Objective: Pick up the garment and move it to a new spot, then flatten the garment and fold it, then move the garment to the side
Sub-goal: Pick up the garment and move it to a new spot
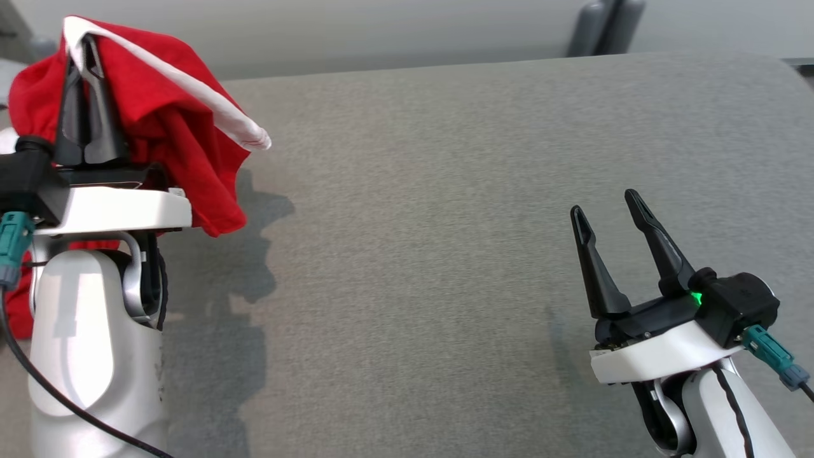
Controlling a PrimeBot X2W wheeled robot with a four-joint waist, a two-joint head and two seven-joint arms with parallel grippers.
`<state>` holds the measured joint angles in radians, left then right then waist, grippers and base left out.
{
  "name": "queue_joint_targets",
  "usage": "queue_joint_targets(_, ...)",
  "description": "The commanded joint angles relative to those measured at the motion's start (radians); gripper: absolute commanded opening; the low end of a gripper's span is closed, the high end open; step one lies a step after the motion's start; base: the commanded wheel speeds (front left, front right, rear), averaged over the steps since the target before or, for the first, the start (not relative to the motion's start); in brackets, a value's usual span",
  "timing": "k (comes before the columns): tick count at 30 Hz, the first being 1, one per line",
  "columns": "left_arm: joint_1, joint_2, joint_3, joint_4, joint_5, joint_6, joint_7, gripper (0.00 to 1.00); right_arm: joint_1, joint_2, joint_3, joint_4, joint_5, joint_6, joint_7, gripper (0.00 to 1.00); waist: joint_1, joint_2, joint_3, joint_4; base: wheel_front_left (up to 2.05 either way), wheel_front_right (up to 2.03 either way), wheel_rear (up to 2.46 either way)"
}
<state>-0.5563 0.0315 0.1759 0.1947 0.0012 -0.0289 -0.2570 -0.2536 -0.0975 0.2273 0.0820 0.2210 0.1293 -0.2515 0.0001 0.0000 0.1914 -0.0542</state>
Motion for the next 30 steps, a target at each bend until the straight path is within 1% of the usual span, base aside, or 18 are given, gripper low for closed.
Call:
queue_joint_targets(1,-0.008,0.028,0.007,-0.021,-0.004,-0.013,-0.005,0.0,0.008,0.006,0.007,-0.026,0.01,0.001,-0.01,1.0,-0.0001,0.0,-0.039,-0.058,0.0,0.0,0.0)
queue_joint_targets(9,-0.023,0.023,-0.066,0.012,-0.028,-0.028,-0.002,0.0,0.04,0.02,-0.008,-0.029,0.008,0.001,-0.01,1.0,-0.0001,0.0,-0.085,-0.161,0.0,0.0,0.0)
queue_joint_targets(15,-0.04,0.02,-0.133,0.033,-0.049,-0.024,0.001,0.0,0.052,0.027,-0.009,-0.03,0.01,0.001,-0.01,1.0,-0.0001,0.0,-0.096,-0.212,0.0,0.0,0.0)
queue_joint_targets(17,-0.041,0.02,-0.147,0.039,-0.051,-0.022,0.001,0.0,0.051,0.028,-0.007,-0.031,0.01,0.001,-0.01,1.0,-0.0001,0.0,-0.096,-0.217,0.0,0.0,0.0)
queue_joint_targets(19,-0.04,0.02,-0.178,0.058,-0.057,-0.02,0.001,0.0,0.051,0.03,-0.005,-0.032,0.011,0.001,-0.01,1.0,-0.0001,0.0,-0.093,-0.225,0.0,0.0,0.0)
queue_joint_targets(20,-0.034,0.019,-0.208,0.085,-0.062,-0.018,0.0,0.0,0.052,0.031,-0.005,-0.033,0.011,0.001,-0.01,1.0,-0.0001,0.0,-0.089,-0.23,0.0,0.0,0.0)
queue_joint_targets(21,-0.034,0.019,-0.208,0.085,-0.062,-0.018,0.0,0.0,0.052,0.031,-0.005,-0.033,0.011,0.001,-0.01,1.0,-0.0001,0.0,-0.089,-0.23,0.0,0.0,0.0)
queue_joint_targets(30,0.03,0.019,-0.355,0.258,-0.109,-0.006,-0.003,0.0,0.048,0.036,-0.008,-0.032,0.008,0.001,-0.01,1.0,-0.0001,0.0,-0.066,-0.229,0.0,0.0,0.0)
